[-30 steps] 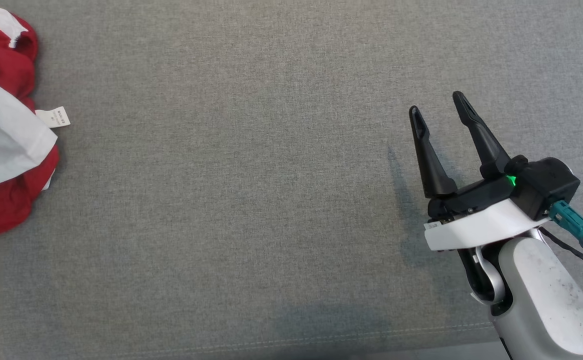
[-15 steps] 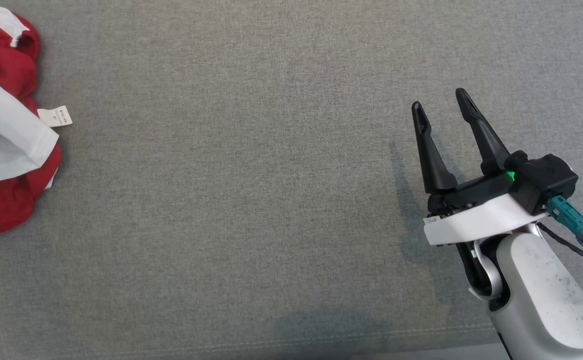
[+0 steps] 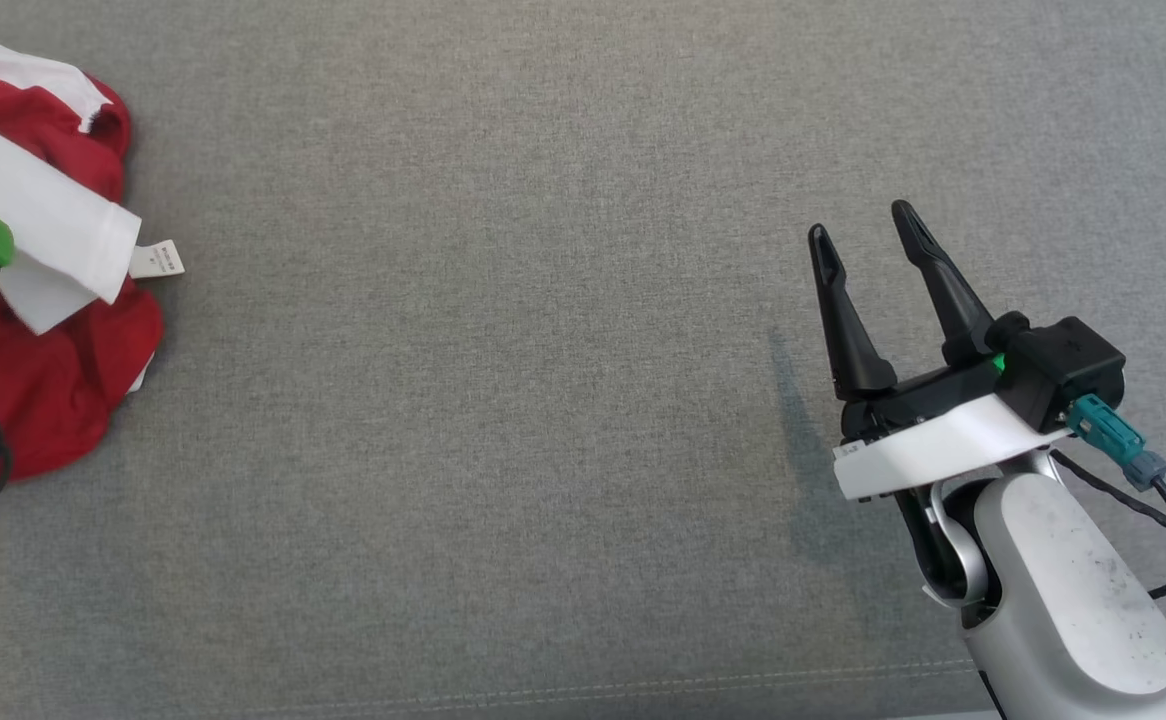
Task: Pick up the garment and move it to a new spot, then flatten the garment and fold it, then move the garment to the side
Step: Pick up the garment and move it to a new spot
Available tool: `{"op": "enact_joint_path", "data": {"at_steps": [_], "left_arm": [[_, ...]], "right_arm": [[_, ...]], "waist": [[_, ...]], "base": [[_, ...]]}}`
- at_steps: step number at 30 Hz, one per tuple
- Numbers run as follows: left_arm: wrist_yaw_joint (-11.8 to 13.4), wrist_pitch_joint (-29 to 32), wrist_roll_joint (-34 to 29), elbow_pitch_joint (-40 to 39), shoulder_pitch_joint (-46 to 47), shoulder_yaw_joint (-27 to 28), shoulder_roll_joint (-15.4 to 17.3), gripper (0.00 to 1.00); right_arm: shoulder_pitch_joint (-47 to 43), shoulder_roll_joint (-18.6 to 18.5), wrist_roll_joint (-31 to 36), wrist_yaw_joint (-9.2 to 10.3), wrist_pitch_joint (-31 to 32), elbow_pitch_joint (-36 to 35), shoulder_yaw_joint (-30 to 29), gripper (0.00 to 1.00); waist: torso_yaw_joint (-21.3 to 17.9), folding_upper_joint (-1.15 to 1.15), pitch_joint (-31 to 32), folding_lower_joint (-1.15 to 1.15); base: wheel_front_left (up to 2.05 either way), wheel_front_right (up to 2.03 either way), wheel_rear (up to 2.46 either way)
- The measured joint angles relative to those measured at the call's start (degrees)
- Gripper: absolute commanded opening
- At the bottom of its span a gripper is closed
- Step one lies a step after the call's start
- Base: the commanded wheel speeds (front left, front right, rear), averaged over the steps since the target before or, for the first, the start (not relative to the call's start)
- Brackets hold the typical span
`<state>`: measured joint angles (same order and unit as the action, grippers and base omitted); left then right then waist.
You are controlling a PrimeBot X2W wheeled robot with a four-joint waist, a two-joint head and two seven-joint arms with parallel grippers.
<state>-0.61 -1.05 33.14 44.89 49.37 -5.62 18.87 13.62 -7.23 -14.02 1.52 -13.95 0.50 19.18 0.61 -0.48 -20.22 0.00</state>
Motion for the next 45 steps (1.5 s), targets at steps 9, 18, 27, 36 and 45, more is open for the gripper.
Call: {"op": "enact_joint_path", "data": {"at_steps": [9, 18, 27, 36, 45], "left_arm": [[-3.0, -3.3, -2.7, -1.4, 0.1, -3.4, -0.6, 0.00], [-4.8, -3.6, -3.8, -5.1, 0.1, -7.5, -2.4, 0.00], [-5.5, -1.3, -3.6, -9.8, 0.6, -11.9, -9.4, 0.00], [-5.7, 1.8, -3.1, -13.1, 1.5, -16.7, -16.0, 0.00], [-5.9, 5.7, -0.9, -11.1, -1.7, -20.6, -17.5, 1.00]], "right_arm": [[-0.4, 0.9, -1.4, -0.63, -0.4, 2.4, -0.1, 1.00], [-3.1, 1.8, -3.1, -0.99, -0.4, 3.4, -0.4, 1.00], [-5.2, 1.7, -3.1, -0.96, -0.5, 2.3, -1.8, 1.00], [-6.2, 1.8, -3.1, -0.96, -0.5, 0.5, -2.1, 1.00], [-6.9, 2.2, -3.2, -1.02, -0.5, -0.5, -2.3, 1.00]], "waist": [[-0.6, 0.00, 5.0, 0.00], [-3.9, 0.00, 9.6, 0.00], [-10.3, 0.00, 12.1, 0.00], [-17.3, 0.00, 12.2, 0.00], [-23.8, 0.00, 10.2, 0.00]], "base": [[0.00, 0.00, 0.00], [0.00, 0.00, 0.00], [0.00, 0.00, 0.00], [0.00, 0.00, 0.00], [0.00, 0.00, 0.00]]}}
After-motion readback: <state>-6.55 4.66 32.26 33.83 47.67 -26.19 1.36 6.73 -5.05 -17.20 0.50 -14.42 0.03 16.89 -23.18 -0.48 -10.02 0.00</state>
